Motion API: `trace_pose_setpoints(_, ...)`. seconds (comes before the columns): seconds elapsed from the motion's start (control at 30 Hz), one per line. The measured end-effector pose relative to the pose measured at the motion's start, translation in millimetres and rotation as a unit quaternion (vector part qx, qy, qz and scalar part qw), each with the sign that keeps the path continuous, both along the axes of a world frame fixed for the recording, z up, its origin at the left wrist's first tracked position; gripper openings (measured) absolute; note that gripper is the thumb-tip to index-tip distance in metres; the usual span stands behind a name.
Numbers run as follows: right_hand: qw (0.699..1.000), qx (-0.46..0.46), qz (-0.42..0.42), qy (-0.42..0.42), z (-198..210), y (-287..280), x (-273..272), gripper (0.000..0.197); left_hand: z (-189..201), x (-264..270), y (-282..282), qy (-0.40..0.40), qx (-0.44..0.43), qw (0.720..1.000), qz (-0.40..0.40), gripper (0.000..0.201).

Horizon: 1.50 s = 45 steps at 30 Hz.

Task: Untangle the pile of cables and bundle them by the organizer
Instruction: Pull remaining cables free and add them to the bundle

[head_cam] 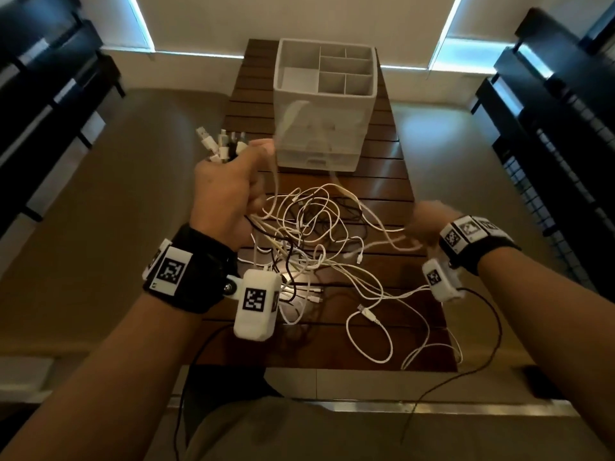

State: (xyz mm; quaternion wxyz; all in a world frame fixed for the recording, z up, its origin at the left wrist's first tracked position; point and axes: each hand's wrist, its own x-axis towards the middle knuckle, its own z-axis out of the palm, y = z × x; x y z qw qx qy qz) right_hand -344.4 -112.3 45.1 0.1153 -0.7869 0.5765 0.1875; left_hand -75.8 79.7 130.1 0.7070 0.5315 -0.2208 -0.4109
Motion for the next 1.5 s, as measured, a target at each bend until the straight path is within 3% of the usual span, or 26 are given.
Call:
trace_pose_setpoints(0.1, 0.998, 0.047, -0.039, 0.026, -18, 6, -32, 0.030, 4, 13, 5, 0.038, -0.022, 0.997, 0.056, 0.014)
trace_pose_setpoints(0.17, 0.992, 0.074, -0.056, 0.085, -23, 10, -47, 0.019, 9, 18, 7, 0.066, -0.044, 0.995, 0.062, 0.025)
trace_pose_setpoints(0.23, 0.991, 0.030, -0.077, 0.102, -22, 6, -54, 0.023, 10, 19, 7, 0.077, -0.050, 0.995, 0.048, 0.036)
trace_pose_setpoints(0.33, 0.984, -0.151, -0.070, -0.058, 11, -3, -38, 0.033, 10, 12, 3, 0.065, -0.055, 0.996, -0.012, 0.046)
trace_pose_setpoints(0.4, 0.948, -0.204, -0.006, -0.246, 49, 7, -9, 0.040, 13, 4, 0, 0.057, -0.059, 0.995, -0.049, 0.050)
trace_pose_setpoints(0.47, 0.907, -0.148, 0.116, -0.377, 86, 36, 28, 0.057, 16, -7, -2, 0.054, -0.068, 0.994, -0.074, 0.053)
trace_pose_setpoints(0.57, 0.855, 0.049, 0.279, -0.435, 105, 91, 82, 0.082, 21, -25, -6, 0.054, -0.093, 0.990, -0.095, 0.057)
trace_pose_setpoints(0.63, 0.826, 0.135, 0.278, -0.471, 100, 115, 105, 0.081, 23, -29, -7, 0.056, -0.100, 0.990, -0.081, 0.058)
trace_pose_setpoints(0.7, 0.812, 0.160, 0.253, -0.501, 88, 119, 116, 0.074, 23, -26, -5, 0.064, -0.104, 0.990, -0.071, 0.059)
trace_pose_setpoints(0.8, 0.835, 0.145, 0.250, -0.468, 72, 120, 124, 0.060, 20, -21, -3, 0.090, -0.121, 0.985, -0.085, 0.058)
trace_pose_setpoints(0.9, 0.828, 0.087, 0.226, -0.506, 52, 124, 131, 0.011, 17, -20, -2, 0.094, -0.135, 0.982, -0.095, 0.058)
trace_pose_setpoints(1.0, 0.815, 0.051, 0.196, -0.543, 38, 126, 135, 0.025, 17, -16, -3, 0.093, -0.145, 0.981, -0.091, 0.059)
trace_pose_setpoints(1.1, 0.823, 0.024, 0.203, -0.530, 33, 126, 137, 0.031, 13, -8, -4, 0.100, -0.136, 0.982, -0.087, 0.061)
trace_pose_setpoints(1.2, 0.841, -0.026, 0.220, -0.494, 30, 121, 135, 0.023, 7, -1, -6, 0.130, -0.113, 0.980, -0.097, 0.062)
trace_pose_setpoints(1.3, 0.865, -0.050, 0.231, -0.442, 28, 114, 129, 0.028, 5, 1, -6, 0.163, -0.094, 0.977, -0.099, 0.060)
trace_pose_setpoints(1.5, 0.892, -0.059, 0.217, -0.391, 20, 106, 97, 0.026, 16, 11, -3, 0.146, -0.069, 0.985, -0.068, 0.059)
